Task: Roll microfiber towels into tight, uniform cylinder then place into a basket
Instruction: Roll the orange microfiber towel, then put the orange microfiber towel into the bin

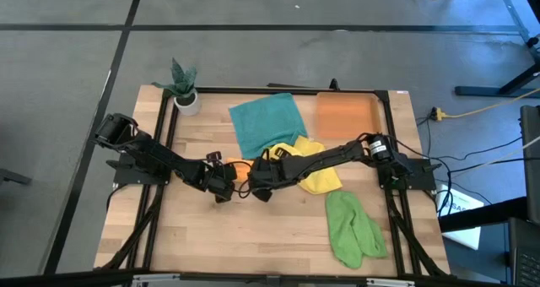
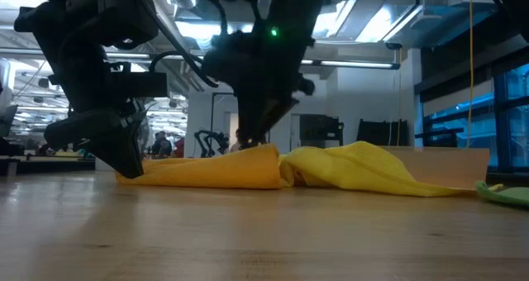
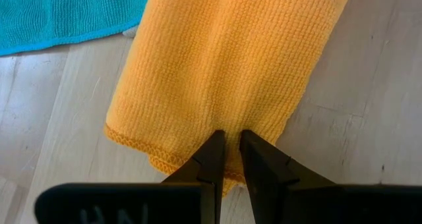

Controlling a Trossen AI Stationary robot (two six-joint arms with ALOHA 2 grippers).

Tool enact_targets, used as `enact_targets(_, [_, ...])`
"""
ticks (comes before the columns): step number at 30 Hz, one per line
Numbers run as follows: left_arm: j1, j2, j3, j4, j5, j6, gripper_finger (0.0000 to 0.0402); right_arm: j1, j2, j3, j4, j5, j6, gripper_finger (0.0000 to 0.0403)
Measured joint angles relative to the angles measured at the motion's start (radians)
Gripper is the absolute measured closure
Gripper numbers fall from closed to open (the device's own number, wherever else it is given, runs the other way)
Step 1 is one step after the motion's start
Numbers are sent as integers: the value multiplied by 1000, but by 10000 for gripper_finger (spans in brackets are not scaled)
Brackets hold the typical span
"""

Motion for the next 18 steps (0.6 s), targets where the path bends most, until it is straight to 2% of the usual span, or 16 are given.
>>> enact_targets(6, [0, 0, 0, 0, 0, 0, 355, 30, -1, 51, -33, 131, -38, 273])
enact_targets(10, [0, 0, 0, 0, 0, 0, 355, 58, -2, 28, 29, 136, -192, 273])
enact_targets(18, [0, 0, 0, 0, -2, 0, 355, 73, 0, -139, 238, 92, -534, 273])
